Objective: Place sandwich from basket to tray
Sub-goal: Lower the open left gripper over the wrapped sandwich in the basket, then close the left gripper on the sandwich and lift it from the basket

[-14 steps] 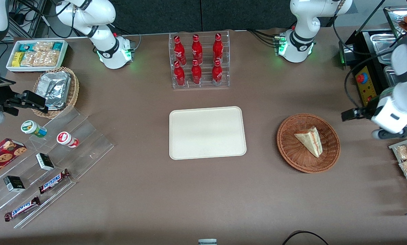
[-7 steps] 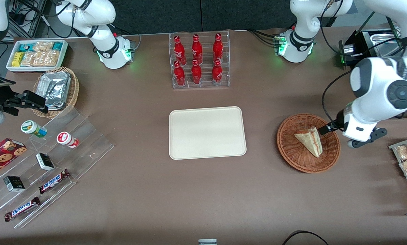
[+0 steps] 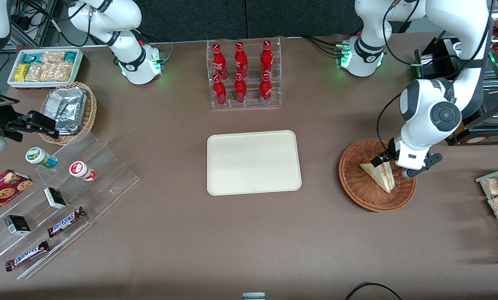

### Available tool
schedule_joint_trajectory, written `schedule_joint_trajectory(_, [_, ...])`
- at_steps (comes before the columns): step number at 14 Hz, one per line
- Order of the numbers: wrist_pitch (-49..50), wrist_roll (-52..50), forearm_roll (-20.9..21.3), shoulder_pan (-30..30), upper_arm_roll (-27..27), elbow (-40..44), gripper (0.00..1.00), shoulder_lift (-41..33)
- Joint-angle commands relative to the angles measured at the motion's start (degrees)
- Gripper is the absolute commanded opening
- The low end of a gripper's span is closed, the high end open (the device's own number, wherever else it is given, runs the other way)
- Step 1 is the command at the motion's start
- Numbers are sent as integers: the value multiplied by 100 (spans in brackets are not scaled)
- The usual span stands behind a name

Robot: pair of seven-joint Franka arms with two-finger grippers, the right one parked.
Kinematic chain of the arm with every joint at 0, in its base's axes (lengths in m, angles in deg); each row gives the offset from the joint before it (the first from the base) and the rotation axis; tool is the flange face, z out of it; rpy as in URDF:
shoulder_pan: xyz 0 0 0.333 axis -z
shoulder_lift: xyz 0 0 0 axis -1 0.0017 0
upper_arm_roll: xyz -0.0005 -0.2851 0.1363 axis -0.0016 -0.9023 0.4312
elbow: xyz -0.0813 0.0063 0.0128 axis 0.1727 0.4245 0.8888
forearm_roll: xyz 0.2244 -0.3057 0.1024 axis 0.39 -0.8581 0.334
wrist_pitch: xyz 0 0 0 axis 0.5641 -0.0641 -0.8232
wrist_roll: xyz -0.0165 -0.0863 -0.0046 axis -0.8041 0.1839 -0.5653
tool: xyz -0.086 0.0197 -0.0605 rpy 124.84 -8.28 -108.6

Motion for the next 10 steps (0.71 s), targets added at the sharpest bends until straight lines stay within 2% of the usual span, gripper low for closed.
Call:
schedule_joint_trajectory(1, [-311,-155,53,28,32,-45,100,195])
schedule_joint_trajectory(5, [-576,-155,53,19,41,-63,100,485])
schedule_joint_trajectory(6, [-585,-155,53,19,41,-63,97,529])
schedule_joint_trajectory(7, [-585,-172,53,19,41,-54,75,547])
schedule_joint_trajectory(9, [-585,-164,44,2,50,-45,25,582])
schedule_joint_trajectory(10, [-567,-164,44,-16,50,-36,8,574])
